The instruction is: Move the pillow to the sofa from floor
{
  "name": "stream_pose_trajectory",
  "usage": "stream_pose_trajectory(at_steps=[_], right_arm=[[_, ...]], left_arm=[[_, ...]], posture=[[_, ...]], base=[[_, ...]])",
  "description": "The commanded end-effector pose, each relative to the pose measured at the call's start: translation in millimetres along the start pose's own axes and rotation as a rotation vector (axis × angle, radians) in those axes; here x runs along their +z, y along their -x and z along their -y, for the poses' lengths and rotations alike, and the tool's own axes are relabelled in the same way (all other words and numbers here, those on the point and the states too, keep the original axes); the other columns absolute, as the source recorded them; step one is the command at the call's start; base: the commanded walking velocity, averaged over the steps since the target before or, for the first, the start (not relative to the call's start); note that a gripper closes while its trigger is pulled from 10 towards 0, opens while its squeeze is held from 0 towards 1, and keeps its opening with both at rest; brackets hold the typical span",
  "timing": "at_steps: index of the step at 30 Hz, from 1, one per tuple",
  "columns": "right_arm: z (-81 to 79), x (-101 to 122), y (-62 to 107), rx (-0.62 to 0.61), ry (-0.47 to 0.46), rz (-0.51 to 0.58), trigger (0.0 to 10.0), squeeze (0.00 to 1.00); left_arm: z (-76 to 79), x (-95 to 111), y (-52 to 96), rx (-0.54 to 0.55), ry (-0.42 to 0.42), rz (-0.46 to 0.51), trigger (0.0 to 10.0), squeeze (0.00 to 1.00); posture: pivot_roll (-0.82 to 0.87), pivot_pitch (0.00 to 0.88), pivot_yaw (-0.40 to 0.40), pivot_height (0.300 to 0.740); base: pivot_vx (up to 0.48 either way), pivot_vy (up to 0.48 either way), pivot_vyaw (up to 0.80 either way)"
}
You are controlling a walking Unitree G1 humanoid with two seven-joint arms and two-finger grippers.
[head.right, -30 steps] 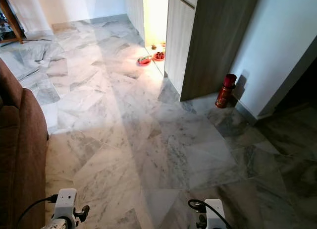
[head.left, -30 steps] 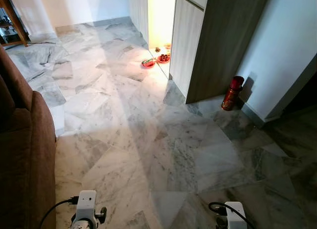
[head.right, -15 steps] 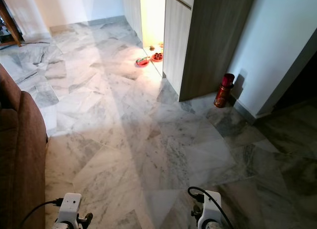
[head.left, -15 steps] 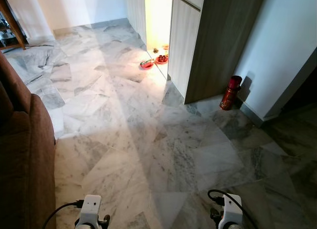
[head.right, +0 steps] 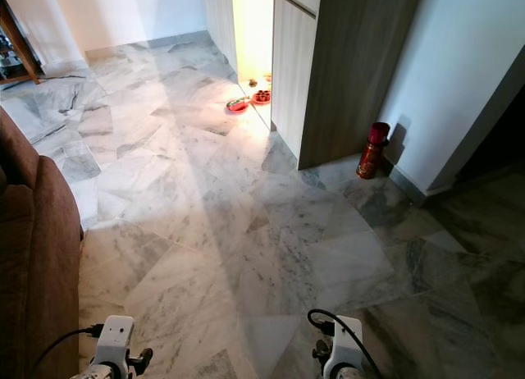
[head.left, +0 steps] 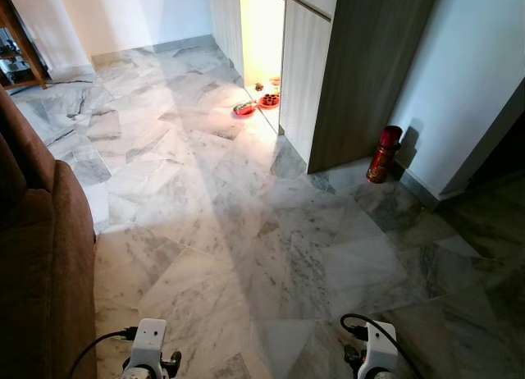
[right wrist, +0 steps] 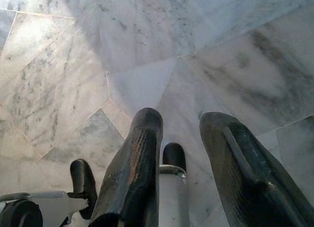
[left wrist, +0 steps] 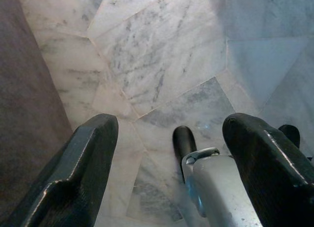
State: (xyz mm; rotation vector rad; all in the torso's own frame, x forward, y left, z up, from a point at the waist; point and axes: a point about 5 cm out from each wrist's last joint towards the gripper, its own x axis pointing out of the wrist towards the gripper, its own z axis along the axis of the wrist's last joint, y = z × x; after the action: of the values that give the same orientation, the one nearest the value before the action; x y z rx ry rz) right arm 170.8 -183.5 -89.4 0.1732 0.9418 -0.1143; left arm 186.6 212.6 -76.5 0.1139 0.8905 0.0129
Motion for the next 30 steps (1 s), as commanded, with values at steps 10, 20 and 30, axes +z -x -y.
stream_pose_trajectory(at_steps=[10, 20, 30], right_arm=[[-1.3, -2, 0.4, 0.023, 0.047, -0.009, 10.0, 0.0], [-3.9, -4, 0.7, 0.038, 0.06, -0.011, 10.0, 0.0], [-6.1, -7, 1.0, 0.043, 0.06, -0.018, 10.0, 0.0]], left_arm=[[2.2, -18, 3.8, 0.01, 0.009, -0.063, 10.0, 0.0], [2.2, -13, 2.5, 0.001, -0.006, -0.043, 10.0, 0.0], [2.1, -8, 1.2, -0.002, -0.023, -0.04, 10.0, 0.0]], posture=[[-0.02, 0.038, -0.006, 0.74], [-0.01, 0.026, -0.003, 0.74], [-0.01, 0.011, 0.005, 0.74]], base=[[0.0, 0.0, 0.53], [0.0, 0.0, 0.8], [0.0, 0.0, 0.8]])
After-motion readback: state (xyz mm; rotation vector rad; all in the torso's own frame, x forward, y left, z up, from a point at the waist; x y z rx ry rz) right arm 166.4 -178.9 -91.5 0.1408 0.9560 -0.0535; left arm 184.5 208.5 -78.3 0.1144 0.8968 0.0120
